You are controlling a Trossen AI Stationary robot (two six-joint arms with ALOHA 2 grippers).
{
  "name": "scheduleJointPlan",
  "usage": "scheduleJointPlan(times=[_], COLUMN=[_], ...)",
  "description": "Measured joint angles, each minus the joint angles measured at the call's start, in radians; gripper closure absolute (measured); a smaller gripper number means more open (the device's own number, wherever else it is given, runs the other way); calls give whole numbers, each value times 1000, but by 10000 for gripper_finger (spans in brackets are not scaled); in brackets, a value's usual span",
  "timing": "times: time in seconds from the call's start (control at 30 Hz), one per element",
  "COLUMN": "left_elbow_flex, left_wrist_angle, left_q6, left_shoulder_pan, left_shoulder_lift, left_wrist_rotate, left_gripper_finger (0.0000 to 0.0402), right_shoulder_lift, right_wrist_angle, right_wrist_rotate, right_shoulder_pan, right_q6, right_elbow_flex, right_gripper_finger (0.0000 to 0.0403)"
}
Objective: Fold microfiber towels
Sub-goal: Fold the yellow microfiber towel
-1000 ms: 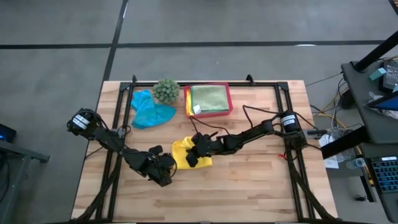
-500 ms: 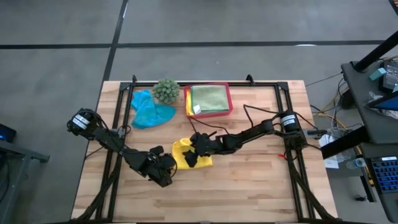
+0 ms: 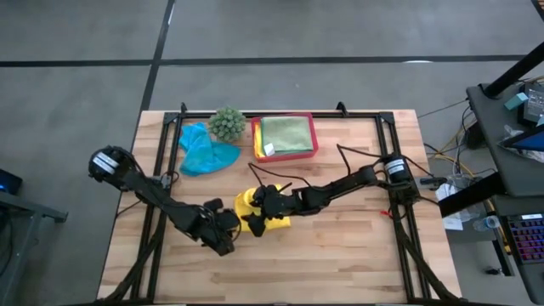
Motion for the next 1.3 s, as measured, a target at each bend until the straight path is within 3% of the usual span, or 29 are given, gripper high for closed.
scheduleJointPlan(times=[0.37,0.57,0.77,1.0,1.3], left_elbow_flex=[6,7,6,7,-2], left_wrist_angle=[-21,-18,-15,0,123], left_q6=[-2,8,56,141,381], left_shoulder_pan=[1,5,12,22,27], left_shoulder_lift=[-55,-56,-65,-73,-73], left_wrist_rotate=[0,-65,-199,-378,-382], left_gripper_finger=[295,295,295,295,295], right_shoulder_lift=[55,69,37,18,16], right_wrist_angle=[-5,2,2,-2,1], right_wrist_rotate=[38,13,-85,-137,-132], right_shoulder_pan=[1,-1,1,13,12], right_q6=[-2,-3,-194,-334,-355], right_elbow_flex=[2,2,2,2,2], right_gripper_finger=[101,71,56,55,55])
